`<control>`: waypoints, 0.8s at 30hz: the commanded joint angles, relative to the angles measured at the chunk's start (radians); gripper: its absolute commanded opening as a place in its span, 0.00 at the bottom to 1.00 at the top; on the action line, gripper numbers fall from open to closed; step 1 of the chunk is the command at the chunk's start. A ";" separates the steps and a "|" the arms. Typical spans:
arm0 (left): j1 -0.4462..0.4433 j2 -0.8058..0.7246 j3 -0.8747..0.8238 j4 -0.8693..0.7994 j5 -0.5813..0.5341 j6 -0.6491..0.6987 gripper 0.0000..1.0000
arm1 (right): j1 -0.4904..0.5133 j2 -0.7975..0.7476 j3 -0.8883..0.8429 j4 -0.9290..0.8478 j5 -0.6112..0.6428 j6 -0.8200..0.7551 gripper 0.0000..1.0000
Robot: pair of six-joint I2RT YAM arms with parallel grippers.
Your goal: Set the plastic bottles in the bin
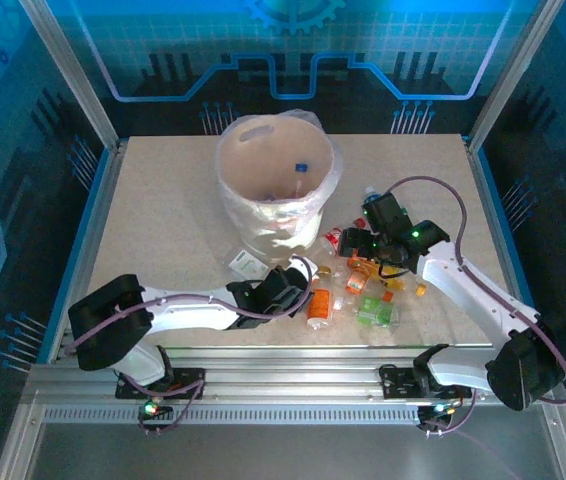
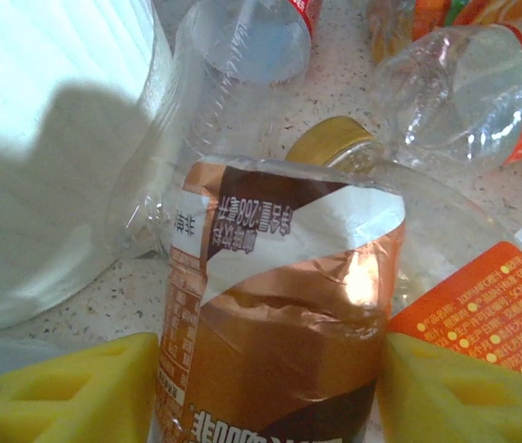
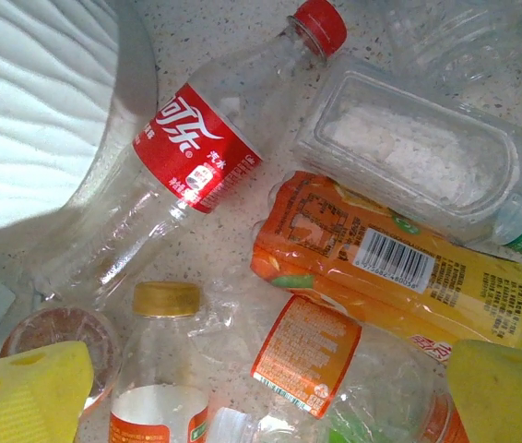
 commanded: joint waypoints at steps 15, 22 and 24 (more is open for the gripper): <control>0.018 -0.010 0.038 0.018 -0.029 0.033 0.39 | 0.016 -0.027 0.017 -0.019 0.033 0.007 1.00; -0.021 -0.101 0.007 0.034 -0.022 0.051 0.38 | 0.017 -0.038 0.011 -0.021 0.039 0.007 1.00; -0.029 -0.132 -0.004 0.042 -0.008 0.051 0.38 | 0.016 -0.043 0.010 -0.025 0.040 0.007 1.00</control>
